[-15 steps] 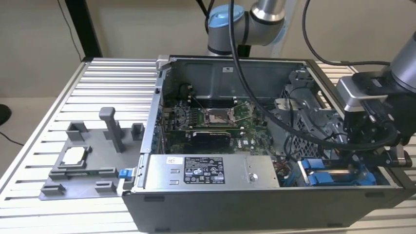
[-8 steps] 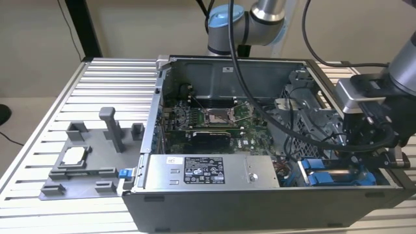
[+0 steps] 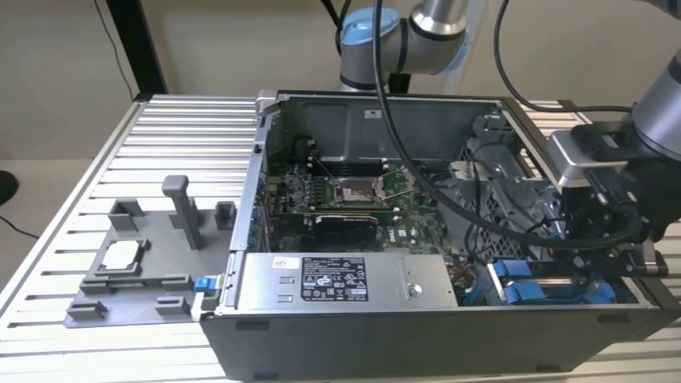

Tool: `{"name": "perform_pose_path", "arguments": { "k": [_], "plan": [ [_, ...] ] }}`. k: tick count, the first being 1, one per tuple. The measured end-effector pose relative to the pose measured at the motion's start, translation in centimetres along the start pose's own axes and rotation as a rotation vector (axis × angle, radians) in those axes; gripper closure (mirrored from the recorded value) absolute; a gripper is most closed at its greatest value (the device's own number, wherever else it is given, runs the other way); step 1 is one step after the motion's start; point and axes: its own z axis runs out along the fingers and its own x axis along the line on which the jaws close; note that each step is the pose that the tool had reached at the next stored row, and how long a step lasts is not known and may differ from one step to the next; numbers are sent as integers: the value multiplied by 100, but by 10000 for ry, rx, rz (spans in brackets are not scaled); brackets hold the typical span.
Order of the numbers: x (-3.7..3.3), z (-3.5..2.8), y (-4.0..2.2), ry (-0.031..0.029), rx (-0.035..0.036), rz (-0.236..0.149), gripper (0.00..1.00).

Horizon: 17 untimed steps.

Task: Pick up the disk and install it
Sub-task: 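Insert the first disk wire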

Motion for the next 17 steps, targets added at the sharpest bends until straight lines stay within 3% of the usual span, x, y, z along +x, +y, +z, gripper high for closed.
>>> {"name": "perform_pose_path", "arguments": {
  "k": [13,14,17],
  "plan": [
    [0,3,0,-1,0,0,100],
    [1,4,1,-1,-2,1,0],
    [0,4,0,-11,0,2,0]
  ]
}}
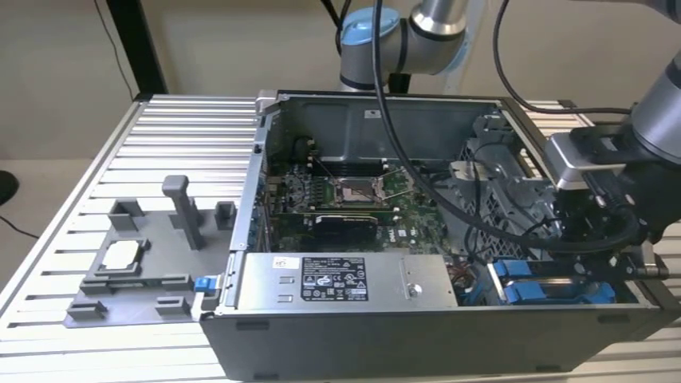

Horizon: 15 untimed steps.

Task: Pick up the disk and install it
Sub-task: 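Insert the first disk wire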

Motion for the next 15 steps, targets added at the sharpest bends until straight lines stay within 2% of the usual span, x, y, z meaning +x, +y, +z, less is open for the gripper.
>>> {"name": "perform_pose_path", "arguments": {
  "k": [7,14,15],
  "plan": [
    [-11,-167,-9,8,2,8,0],
    [-13,-190,-9,2,17,6,0],
    [-13,-192,-9,3,17,6,100]
  ]
}}
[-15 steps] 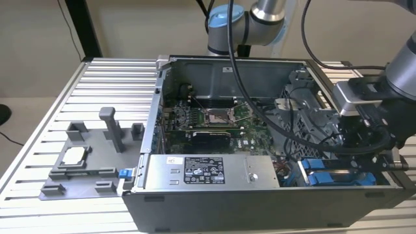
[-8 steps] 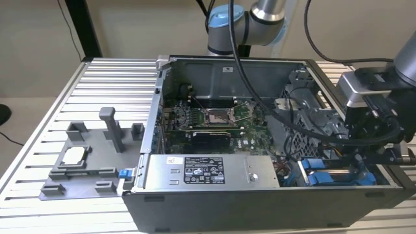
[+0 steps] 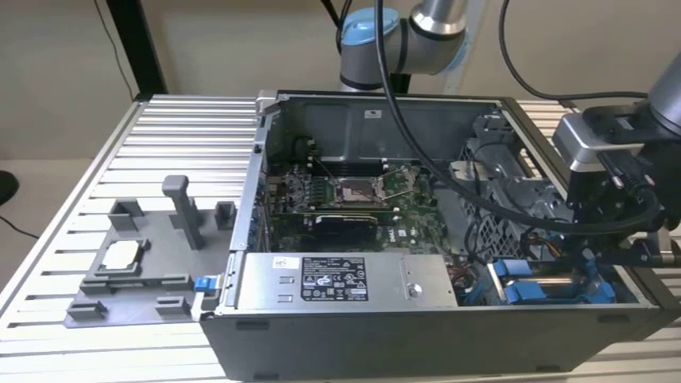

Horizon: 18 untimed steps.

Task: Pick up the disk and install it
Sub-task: 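Insert the first disk wire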

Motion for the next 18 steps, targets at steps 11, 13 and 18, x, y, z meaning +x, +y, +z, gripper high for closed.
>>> {"name": "perform_pose_path", "arguments": {
  "k": [11,13,18],
  "plan": [
    [-8,-24,-74,11,-80,5,100],
    [-10,-54,-81,13,-135,8,100],
    [-11,-56,-82,12,-140,9,100]
  ]
}}
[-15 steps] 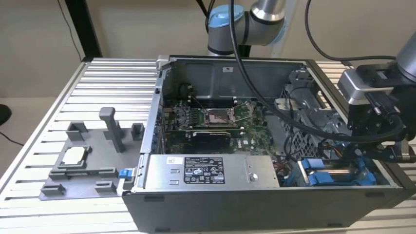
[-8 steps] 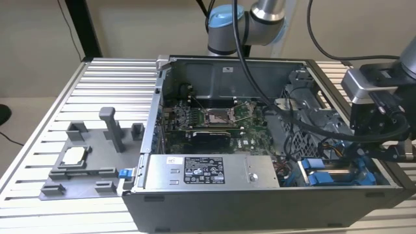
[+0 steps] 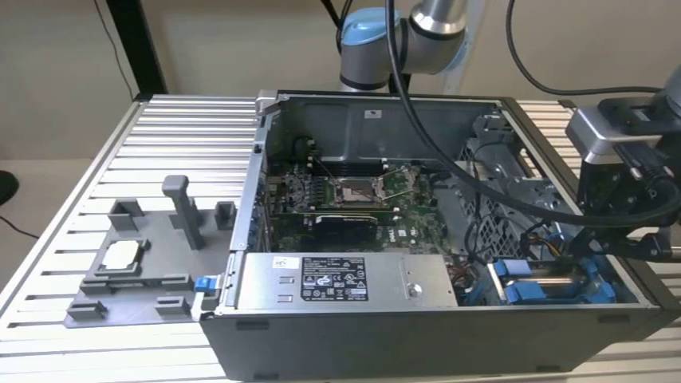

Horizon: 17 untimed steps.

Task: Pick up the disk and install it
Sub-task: 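Insert the first disk wire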

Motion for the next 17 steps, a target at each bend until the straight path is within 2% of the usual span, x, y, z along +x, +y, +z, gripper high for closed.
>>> {"name": "perform_pose_path", "arguments": {
  "k": [12,13,16,17],
  "plan": [
    [0,-4,0,0,0,0,100],
    [0,-5,0,1,0,0,0],
    [1,-17,-10,-1,-23,0,0],
    [1,-35,-20,-33,-51,3,0]
  ]
}}
